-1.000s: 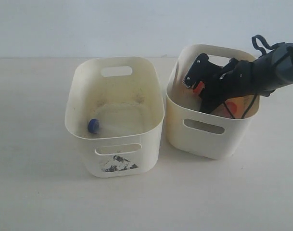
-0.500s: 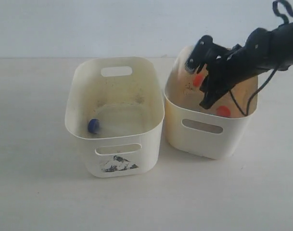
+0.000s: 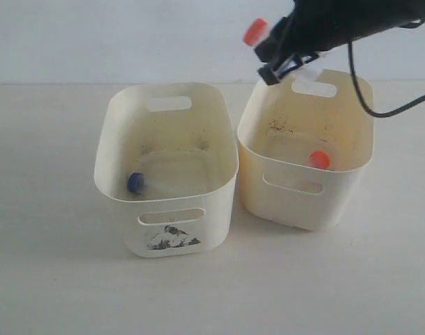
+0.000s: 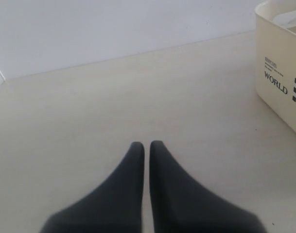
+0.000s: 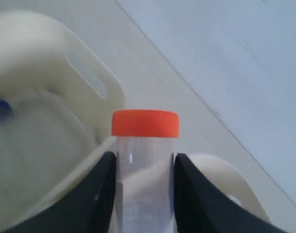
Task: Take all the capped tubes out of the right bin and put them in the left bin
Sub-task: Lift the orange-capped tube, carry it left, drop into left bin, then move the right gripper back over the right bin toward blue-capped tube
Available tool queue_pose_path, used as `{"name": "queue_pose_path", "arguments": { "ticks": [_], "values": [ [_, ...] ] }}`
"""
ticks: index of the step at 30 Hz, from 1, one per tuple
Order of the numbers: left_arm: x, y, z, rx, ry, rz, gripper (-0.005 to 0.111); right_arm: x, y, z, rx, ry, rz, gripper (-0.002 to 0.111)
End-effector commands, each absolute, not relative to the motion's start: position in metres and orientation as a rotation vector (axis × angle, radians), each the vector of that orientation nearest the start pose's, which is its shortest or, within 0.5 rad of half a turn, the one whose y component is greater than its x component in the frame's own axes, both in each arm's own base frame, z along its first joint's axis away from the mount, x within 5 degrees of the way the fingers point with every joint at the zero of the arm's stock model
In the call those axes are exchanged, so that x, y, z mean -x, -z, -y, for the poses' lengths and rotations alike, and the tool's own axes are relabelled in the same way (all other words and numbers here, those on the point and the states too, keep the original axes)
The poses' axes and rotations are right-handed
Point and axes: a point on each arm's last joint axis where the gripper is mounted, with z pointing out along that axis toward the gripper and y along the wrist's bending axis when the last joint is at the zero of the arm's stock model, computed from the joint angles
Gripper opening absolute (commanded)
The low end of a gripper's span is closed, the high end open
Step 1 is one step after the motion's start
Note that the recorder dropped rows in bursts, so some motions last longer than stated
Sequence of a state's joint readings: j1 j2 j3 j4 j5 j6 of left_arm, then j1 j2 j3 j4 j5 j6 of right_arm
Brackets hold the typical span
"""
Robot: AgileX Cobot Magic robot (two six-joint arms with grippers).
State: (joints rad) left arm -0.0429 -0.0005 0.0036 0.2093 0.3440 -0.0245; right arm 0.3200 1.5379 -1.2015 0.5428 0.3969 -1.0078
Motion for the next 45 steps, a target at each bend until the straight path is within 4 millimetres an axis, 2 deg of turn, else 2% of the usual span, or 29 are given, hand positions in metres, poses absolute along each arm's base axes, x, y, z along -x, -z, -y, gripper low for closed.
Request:
{"name": "queue_pose_path", "arguments": {
  "ticks": [1, 3, 5, 7, 10, 11, 12, 13, 15, 17, 18, 22, 28, 31, 35, 40, 45],
  "values": [
    [-0.054, -0.183, -0.004, -0.137, -0.144, -1.814, 0.004, -0.304, -0.321, -0.175, 1.032, -0.250, -1.859, 0.000],
    [-0.054, -0.183, -0.004, -0.137, -0.144, -1.814, 0.004, -0.300, -0.318, -0.190, 1.056, -0.268, -1.835, 0.002],
    [-0.054, -0.183, -0.004, -0.137, -0.144, -1.814, 0.004, -0.296, -0.314, -0.205, 1.073, -0.280, -1.810, 0.010],
    [-0.054, -0.183, -0.004, -0.137, -0.144, -1.814, 0.004, -0.294, -0.312, -0.216, 1.065, -0.277, -1.780, 0.027],
    [-0.054, -0.183, -0.004, -0.137, -0.144, -1.814, 0.004, -0.298, -0.308, -0.225, 0.986, -0.291, -1.785, 0.062],
    [-0.054, -0.183, -0.004, -0.137, -0.144, -1.814, 0.004, -0.301, -0.305, -0.225, 0.959, -0.294, -1.794, 0.067],
    [-0.054, -0.183, -0.004, -0.137, -0.144, -1.814, 0.004, -0.302, -0.303, -0.226, 0.936, -0.302, -1.806, 0.066],
    [-0.054, -0.183, -0.004, -0.137, -0.144, -1.814, 0.004, -0.303, -0.303, -0.226, 0.911, -0.310, -1.813, 0.060],
    [-0.054, -0.183, -0.004, -0.137, -0.144, -1.814, 0.004, -0.303, -0.303, -0.226, 0.895, -0.318, -1.818, 0.039],
    [-0.054, -0.183, -0.004, -0.137, -0.144, -1.814, 0.004, -0.303, -0.307, -0.225, 0.883, -0.308, -1.800, 0.005],
    [-0.054, -0.183, -0.004, -0.137, -0.144, -1.814, 0.004, -0.304, -0.310, -0.222, 0.866, -0.308, -1.794, 0.001],
    [-0.054, -0.183, -0.004, -0.137, -0.144, -1.814, 0.004, -0.306, -0.322, -0.210, 0.789, -0.311, -1.790, 0.001],
    [-0.054, -0.183, -0.004, -0.137, -0.144, -1.814, 0.004, -0.316, -0.319, -0.168, 0.559, -0.455, -2.036, -0.001],
    [-0.054, -0.183, -0.004, -0.137, -0.144, -1.814, 0.004, -0.322, -0.309, -0.140, 0.501, -0.417, -2.183, -0.001],
    [-0.054, -0.183, -0.004, -0.137, -0.144, -1.814, 0.004, -0.321, -0.296, -0.111, 0.458, -0.265, -2.383, -0.001],
    [-0.054, -0.183, -0.004, -0.137, -0.144, -1.814, 0.004, -0.314, -0.288, -0.100, 0.348, -0.175, -2.538, -0.001],
    [-0.054, -0.183, -0.004, -0.137, -0.144, -1.814, 0.004, -0.315, -0.287, -0.098, 0.275, -0.178, -2.551, -0.001]
  ]
}}
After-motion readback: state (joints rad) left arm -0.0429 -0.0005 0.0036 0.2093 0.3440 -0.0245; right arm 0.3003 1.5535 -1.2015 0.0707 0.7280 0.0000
